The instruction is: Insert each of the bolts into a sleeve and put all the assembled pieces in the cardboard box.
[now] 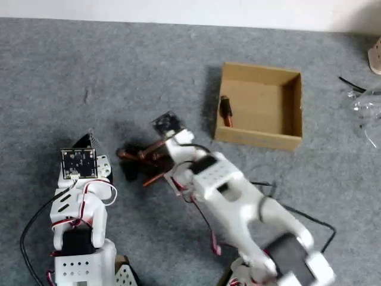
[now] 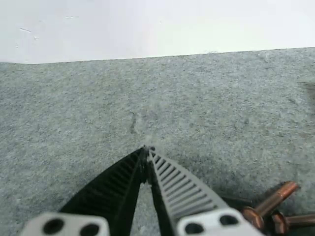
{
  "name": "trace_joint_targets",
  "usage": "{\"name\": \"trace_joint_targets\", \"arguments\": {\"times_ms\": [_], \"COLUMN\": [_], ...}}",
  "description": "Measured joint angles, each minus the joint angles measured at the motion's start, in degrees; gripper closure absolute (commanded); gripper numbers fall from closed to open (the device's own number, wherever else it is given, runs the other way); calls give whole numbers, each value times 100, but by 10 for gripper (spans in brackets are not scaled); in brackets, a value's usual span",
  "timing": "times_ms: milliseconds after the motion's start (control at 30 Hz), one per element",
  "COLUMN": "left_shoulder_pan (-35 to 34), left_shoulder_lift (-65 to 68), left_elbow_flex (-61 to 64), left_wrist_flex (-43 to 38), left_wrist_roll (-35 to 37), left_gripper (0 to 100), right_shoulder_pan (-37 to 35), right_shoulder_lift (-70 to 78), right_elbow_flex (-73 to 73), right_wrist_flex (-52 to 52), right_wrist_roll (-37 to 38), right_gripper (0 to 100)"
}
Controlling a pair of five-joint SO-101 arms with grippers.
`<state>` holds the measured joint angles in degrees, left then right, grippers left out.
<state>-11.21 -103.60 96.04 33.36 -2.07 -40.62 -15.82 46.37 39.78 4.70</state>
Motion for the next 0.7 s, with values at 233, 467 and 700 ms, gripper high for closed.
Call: {"name": "trace_joint_targets", "arguments": {"times_ms": [233,467,700], "left_shoulder_pan": [0,176,255], "left_shoulder_lift": [0,0,0], "left_elbow_flex": [0,0,0], "left_wrist_flex": [0,0,0], "left_wrist_roll": [0,-70,-299], "left_gripper": [993,992,992], "right_shoulder_pan": [387,862,1073], "right_shoulder_lift": [-2804,-5134,-6945], "right_elbow_flex": [1371,2866,4070], "right_wrist_flex": [0,9,9], "right_wrist_roll": [0,97,352], "right_gripper": [995,995,995]}}
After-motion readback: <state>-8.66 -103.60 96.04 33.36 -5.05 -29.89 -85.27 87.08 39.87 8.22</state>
